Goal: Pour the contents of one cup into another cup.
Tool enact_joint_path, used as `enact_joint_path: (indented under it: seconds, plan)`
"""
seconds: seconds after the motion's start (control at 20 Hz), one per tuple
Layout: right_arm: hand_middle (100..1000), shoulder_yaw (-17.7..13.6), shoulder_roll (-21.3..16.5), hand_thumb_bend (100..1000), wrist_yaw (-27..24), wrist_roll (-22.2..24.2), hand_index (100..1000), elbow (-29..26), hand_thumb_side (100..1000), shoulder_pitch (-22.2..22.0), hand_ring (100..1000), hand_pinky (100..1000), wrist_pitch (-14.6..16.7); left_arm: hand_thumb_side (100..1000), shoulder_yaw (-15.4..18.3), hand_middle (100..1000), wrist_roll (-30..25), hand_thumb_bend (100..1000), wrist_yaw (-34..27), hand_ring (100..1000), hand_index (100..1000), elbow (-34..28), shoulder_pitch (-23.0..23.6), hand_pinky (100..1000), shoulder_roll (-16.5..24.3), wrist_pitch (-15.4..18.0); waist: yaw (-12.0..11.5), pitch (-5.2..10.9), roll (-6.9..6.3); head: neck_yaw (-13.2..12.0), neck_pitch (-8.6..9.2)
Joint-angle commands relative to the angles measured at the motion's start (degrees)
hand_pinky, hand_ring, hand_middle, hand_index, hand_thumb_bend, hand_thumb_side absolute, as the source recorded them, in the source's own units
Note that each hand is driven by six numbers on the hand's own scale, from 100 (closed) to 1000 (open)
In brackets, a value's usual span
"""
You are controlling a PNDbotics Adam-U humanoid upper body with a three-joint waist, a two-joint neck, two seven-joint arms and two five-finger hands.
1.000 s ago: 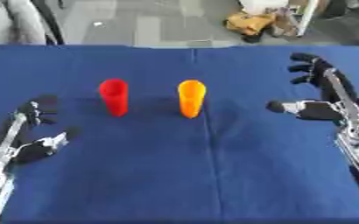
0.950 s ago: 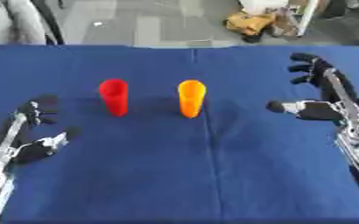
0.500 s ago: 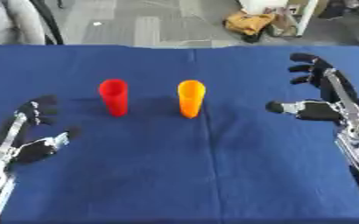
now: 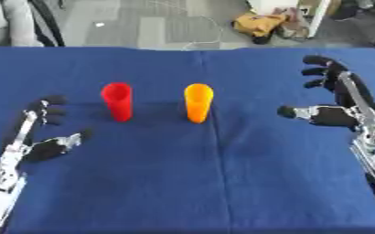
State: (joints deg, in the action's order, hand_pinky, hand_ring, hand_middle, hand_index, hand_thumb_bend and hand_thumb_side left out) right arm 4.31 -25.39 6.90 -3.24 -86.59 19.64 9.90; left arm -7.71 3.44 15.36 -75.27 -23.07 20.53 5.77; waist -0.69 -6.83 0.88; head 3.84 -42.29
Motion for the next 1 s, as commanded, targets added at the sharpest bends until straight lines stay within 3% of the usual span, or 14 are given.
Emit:
enact_joint_path:
  seconds: [0.05, 0.55, 1.0]
  plan:
    - [828, -0.1, -0.7, 943, -0.4, 0.1, 872, -0.9, 326, 0.7, 786, 662, 0.2, 445, -0.8, 761, 2.3, 799, 0.8, 731, 872, 3.7, -3.0, 657, -0.5, 0.2, 0.2, 0.42, 0.16, -0.3, -0.26]
    - [827, 0.2, -0.2, 937, -0.6, 0.3, 871, -1.0, 321, 1.1, 786, 661, 0.2, 442, -0.9, 755, 8.0, 799, 5.1, 725, 870, 18.1, -12.2, 649, -4.4, 5.3, 1.3, -0.37, 0.58, -0.5, 0.3]
    - [823, 0.4, 0.2, 934, -0.7, 0.5, 872, -1.2, 318, 1.6, 785, 662, 0.3, 442, -0.6, 755, 9.2, 792, 7.3, 724, 870, 22.9, -18.0, 647, -5.9, 7.3, 2.1, -1.16, 0.82, -1.0, 1.06]
